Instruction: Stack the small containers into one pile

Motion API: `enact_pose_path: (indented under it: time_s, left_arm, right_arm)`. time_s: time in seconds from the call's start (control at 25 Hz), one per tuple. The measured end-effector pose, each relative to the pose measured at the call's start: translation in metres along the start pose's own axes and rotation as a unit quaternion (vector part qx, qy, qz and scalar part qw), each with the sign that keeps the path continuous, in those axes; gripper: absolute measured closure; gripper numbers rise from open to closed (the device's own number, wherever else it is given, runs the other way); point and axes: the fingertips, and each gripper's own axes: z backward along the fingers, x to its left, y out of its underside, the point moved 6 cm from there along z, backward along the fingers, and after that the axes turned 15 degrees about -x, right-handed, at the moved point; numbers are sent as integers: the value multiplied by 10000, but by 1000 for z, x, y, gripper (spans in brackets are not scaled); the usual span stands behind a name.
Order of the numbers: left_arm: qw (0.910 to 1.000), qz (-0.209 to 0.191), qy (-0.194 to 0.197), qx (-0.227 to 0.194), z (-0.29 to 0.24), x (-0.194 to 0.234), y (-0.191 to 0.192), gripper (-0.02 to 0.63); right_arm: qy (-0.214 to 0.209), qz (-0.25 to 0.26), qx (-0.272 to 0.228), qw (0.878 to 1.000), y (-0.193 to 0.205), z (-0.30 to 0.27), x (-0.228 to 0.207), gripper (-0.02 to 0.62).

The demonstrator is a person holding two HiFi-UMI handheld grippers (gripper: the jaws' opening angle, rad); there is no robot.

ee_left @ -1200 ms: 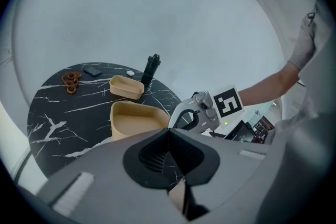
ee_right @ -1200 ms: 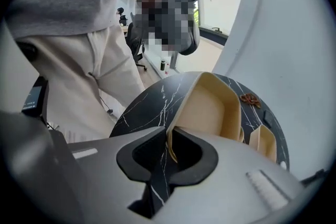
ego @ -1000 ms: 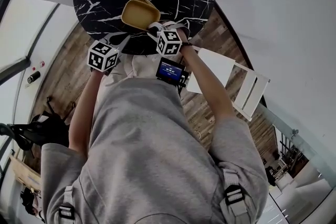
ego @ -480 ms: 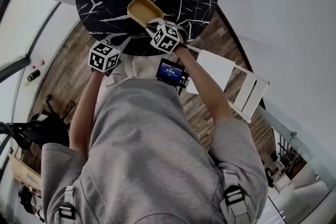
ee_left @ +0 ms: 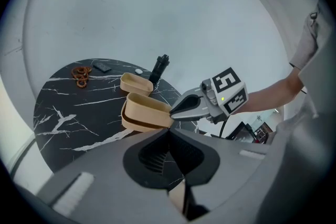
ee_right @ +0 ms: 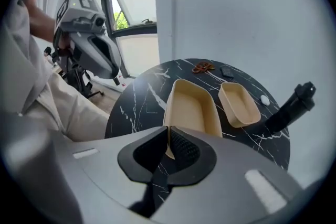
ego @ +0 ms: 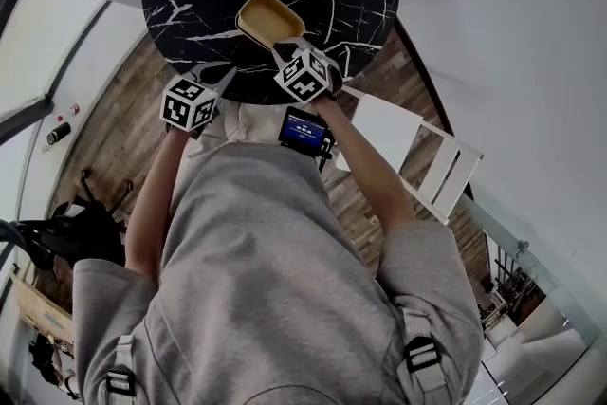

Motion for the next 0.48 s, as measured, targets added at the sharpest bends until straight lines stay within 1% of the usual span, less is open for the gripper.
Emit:
enact_pose_path:
  time_s: [0.12,0.24,0.28,0.32,0.36,0.48]
  left_arm:
    - [9999,-13,88,61,-3,3,-3,607]
    - [9998,-42,153,80,-4,9,-7,607]
    - [9999,-21,150,80,-4,12,-8,607]
    - [9999,17,138,75,-4,16,-8,607]
    - [9999,58,127,68,-3,21,-9,607]
    - [9998,86,164,94,-3,31,-12,607]
  right_arm:
    - [-137,447,333,9984,10,-13,8,565]
    - [-327,521,648,9960,19,-23,14,554]
    - [-399,508,680,9956,21,-25,17,534]
    - [-426,513,644,9957,20,-27,19,514]
    - [-401,541,552,9962,17,-27,20,506]
    - [-302,613,268,9973,5,-32,21,509]
